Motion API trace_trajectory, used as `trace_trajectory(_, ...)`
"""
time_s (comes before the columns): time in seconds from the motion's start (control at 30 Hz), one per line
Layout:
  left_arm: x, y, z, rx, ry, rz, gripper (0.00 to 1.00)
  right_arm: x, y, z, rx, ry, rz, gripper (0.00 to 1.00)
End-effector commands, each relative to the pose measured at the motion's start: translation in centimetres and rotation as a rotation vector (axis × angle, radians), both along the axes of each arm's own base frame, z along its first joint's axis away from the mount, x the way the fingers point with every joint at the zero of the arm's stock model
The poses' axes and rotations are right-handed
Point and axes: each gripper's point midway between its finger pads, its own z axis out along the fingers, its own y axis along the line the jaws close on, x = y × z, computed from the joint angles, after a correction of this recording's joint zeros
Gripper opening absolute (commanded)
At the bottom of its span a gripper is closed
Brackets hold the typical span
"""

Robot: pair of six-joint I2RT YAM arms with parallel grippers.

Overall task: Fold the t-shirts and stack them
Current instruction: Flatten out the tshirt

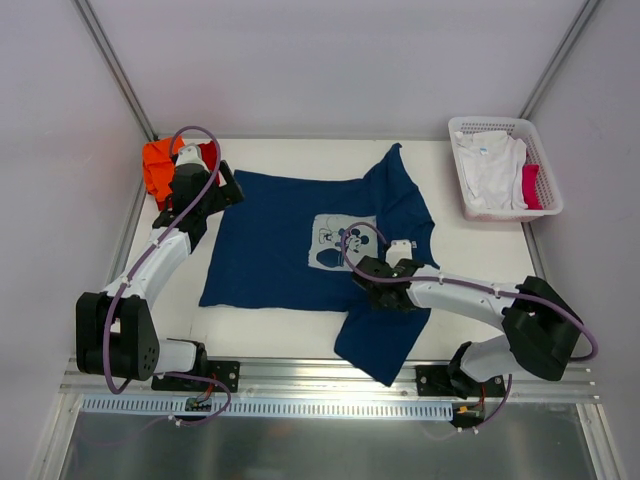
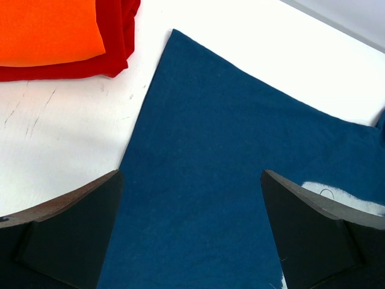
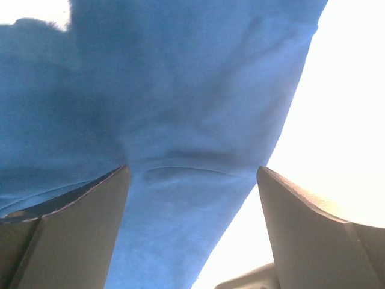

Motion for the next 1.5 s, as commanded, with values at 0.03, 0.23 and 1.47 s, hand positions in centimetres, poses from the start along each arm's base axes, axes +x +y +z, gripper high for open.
trace_trajectory(0.03, 0.7, 0.5, 2.2, 0.017, -0.053, 0.012, 0.99, 0.2, -2.8, 2.4, -0.157, 0.017, -0.007, 0.91)
trace_trajectory(0.23, 0.5, 0.8, 2.2, 0.013, -0.055, 0.016, 0.99, 0.2, -3.7, 2.1, -0.178, 0.048, -0.037, 0.92)
trace_trajectory(1.47, 0.6, 1.0, 1.4, 0.011, -0.039, 0.013, 0.99, 4.2, 11.8, -1.5, 0.258, 0.063, 0.24, 0.91)
